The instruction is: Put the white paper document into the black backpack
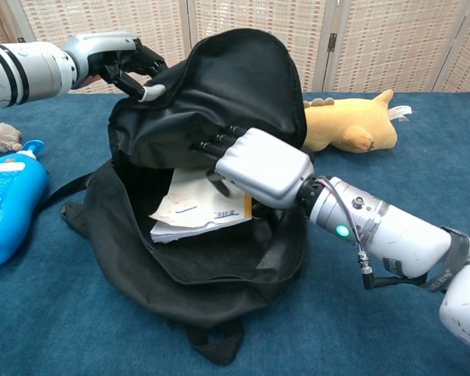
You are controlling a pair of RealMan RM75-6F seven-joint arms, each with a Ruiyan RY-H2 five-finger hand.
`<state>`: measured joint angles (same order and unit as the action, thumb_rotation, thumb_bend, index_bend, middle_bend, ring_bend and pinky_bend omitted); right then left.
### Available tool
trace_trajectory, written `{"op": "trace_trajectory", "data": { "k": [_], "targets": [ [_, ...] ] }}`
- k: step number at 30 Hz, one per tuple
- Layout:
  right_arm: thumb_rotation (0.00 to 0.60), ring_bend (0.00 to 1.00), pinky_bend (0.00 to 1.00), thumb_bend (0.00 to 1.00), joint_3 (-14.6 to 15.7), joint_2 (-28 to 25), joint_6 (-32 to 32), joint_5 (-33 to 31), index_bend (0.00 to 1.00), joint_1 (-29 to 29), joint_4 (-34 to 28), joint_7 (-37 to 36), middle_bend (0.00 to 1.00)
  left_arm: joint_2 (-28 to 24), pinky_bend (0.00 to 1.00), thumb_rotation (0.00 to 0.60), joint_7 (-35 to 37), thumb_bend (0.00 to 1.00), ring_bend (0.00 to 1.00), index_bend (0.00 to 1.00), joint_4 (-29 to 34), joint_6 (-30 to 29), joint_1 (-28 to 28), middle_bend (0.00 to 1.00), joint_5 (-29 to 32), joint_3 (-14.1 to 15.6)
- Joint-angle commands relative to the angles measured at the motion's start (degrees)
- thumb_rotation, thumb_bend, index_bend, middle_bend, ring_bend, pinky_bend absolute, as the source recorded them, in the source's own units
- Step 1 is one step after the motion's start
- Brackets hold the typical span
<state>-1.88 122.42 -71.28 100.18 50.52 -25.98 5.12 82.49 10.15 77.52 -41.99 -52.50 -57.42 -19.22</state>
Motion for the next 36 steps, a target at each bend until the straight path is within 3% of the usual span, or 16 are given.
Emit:
{"op": "trace_trajectory", "data": {
  "k": [1, 10, 19, 22, 26, 31, 36],
  "targets": [
    [0.600, 0.10, 0.02, 0.21, 0.32, -3.61, -0.28, -0.98, 0.00, -1.44, -6.26, 2.70, 0.06, -0.03, 0.00, 0.600, -0.30, 0.57, 0.19, 0.55, 0.05, 0.07, -0.06, 0.27, 0.31, 0.07],
    [0.600, 0.07, 0.01, 0.16, 1.34, -13.74, -0.46, -1.95, 0.00, -4.63, -23.85, 9.92, 0.04, -0.16, 0.00, 0.600, -1.69, 0.57, 0.18, 0.53, 0.68, 0.21, -0.29, 0.26, 1.28, 0.46],
    [0.600, 0.08, 0.01, 0.16, 5.70, -29.67, -4.46, -1.40, 0.00, -11.77, -43.43, 15.88, 0.06, -1.00, 0.00, 0.600, -3.21, 0.57, 0.17, 0.49, 2.28, 0.45, -0.08, 0.25, 1.05, 1.62],
    [0.600, 0.08, 0.01, 0.16, 7.58, -34.28, -7.62, -0.29, 0.00, -14.73, -46.73, 16.06, 0.07, -2.05, 0.00, 0.600, -3.46, 0.54, 0.15, 0.42, 3.80, 0.77, 0.17, 0.22, 0.93, 1.97],
    [0.600, 0.09, 0.01, 0.16, 9.34, -38.75, -10.65, 0.22, 0.00, -18.15, -48.86, 14.18, 0.07, -3.62, 0.00, 0.600, -3.69, 0.41, 0.14, 0.32, 5.86, 0.68, 0.63, 0.20, 0.92, 2.17],
    [0.600, 0.09, 0.01, 0.16, 11.09, -42.55, -14.20, 1.93, 0.00, -21.77, -49.97, 12.60, 0.08, -5.73, 0.00, 0.600, -3.44, 0.36, 0.13, 0.30, 9.50, -1.05, 2.14, 0.20, -0.15, 2.47],
    [0.600, 0.10, 0.02, 0.16, 10.82, -44.23, -15.45, 1.18, 0.00, -24.38, -49.90, 10.56, 0.08, -6.92, 0.00, 0.600, -5.65, 0.34, 0.13, 0.28, 11.17, -5.31, 4.11, 0.20, -2.53, 3.75]
  ]
}}
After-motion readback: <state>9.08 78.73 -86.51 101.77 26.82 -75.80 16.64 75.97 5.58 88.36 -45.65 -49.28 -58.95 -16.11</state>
